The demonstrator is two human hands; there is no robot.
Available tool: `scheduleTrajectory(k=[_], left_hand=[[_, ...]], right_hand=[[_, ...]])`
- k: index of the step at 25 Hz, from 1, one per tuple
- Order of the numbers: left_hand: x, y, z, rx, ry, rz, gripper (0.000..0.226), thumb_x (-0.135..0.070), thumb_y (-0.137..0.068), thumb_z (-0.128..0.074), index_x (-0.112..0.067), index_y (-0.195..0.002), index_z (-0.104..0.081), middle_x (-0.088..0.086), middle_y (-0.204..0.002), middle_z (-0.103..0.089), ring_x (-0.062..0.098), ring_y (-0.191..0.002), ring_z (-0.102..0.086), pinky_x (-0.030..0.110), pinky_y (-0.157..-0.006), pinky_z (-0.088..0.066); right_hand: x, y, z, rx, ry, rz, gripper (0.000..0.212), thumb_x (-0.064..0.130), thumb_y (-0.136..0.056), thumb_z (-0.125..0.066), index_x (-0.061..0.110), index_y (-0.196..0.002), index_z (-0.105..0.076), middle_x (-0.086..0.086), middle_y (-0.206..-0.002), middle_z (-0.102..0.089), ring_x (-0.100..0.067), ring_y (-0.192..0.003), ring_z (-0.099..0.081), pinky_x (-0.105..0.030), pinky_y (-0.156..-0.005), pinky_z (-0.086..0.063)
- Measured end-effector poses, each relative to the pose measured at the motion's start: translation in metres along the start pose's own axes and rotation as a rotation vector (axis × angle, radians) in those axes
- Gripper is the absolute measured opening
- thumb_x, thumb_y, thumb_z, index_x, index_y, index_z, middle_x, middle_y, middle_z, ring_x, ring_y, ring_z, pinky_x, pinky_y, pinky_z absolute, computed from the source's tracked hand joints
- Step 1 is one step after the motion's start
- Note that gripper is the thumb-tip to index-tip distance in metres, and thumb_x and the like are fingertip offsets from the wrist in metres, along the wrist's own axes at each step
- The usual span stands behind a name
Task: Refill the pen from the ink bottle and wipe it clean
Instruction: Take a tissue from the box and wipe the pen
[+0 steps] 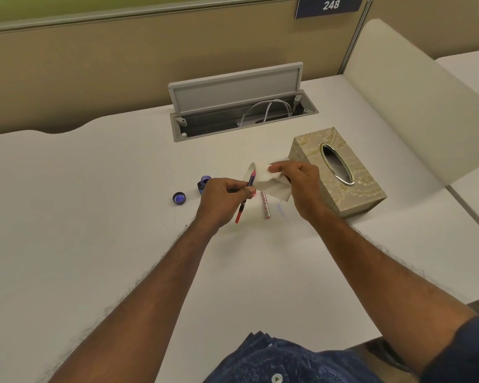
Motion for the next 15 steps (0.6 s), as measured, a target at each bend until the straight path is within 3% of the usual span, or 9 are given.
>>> scheduleTrajectory(k=[2, 6, 10, 15], left_hand=[[-0.001, 0.000, -0.001, -0.011, -0.030, -0.004, 0.018, -0.025, -0.083, -0.072, -0.014, -0.097, -0.077, -0.007, -0.080, -0.072, 0.009, -0.076, -0.068, 0.019, -0.069, -0.050], [-0.004, 0.001, -0.004, -0.012, -0.091, -0.018, 0.018, -0.020, -0.085, -0.069, -0.010, -0.099, -0.076, -0.001, -0.086, -0.070, 0.013, -0.078, -0.067, 0.016, -0.064, -0.046], [-0.003, 0.003, -0.005, 0.046, -0.090, -0.033, 0.015, -0.023, -0.089, -0.064, -0.015, -0.090, -0.076, -0.003, -0.082, -0.071, 0.013, -0.078, -0.067, 0.017, -0.067, -0.049], [-0.002, 0.007, -0.007, 0.093, 0.023, -0.051, 0.015, -0.020, -0.093, -0.059, -0.024, -0.088, -0.072, -0.009, -0.079, -0.071, 0.006, -0.073, -0.064, 0.008, -0.062, -0.049]], right_hand=[[0.003, 0.004, -0.004, 0.036, 0.026, 0.016, 0.011, 0.013, -0.087, -0.066, 0.008, -0.092, -0.074, -0.008, -0.100, -0.071, -0.022, -0.097, -0.063, -0.032, -0.080, -0.052], [0.001, 0.008, -0.018, 0.105, 0.088, 0.020, 0.025, 0.012, -0.083, -0.073, 0.010, -0.108, -0.070, -0.010, -0.113, -0.070, -0.023, -0.103, -0.065, -0.035, -0.085, -0.056], [-0.007, 0.006, -0.022, 0.150, 0.074, -0.042, 0.022, 0.012, -0.085, -0.071, 0.010, -0.107, -0.072, -0.010, -0.112, -0.070, -0.030, -0.105, -0.064, -0.042, -0.088, -0.055], [0.000, -0.003, -0.010, 0.049, 0.111, -0.035, 0.025, 0.013, -0.087, -0.068, 0.012, -0.113, -0.070, -0.007, -0.115, -0.068, -0.023, -0.104, -0.062, -0.037, -0.083, -0.055]])
Point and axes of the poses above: each hand's wrist, its own y-axis away from the middle knuckle, its own z-axis out of the back of the hand, x = y × z, the point moved 9 cm from there along -y, towards the middle knuckle
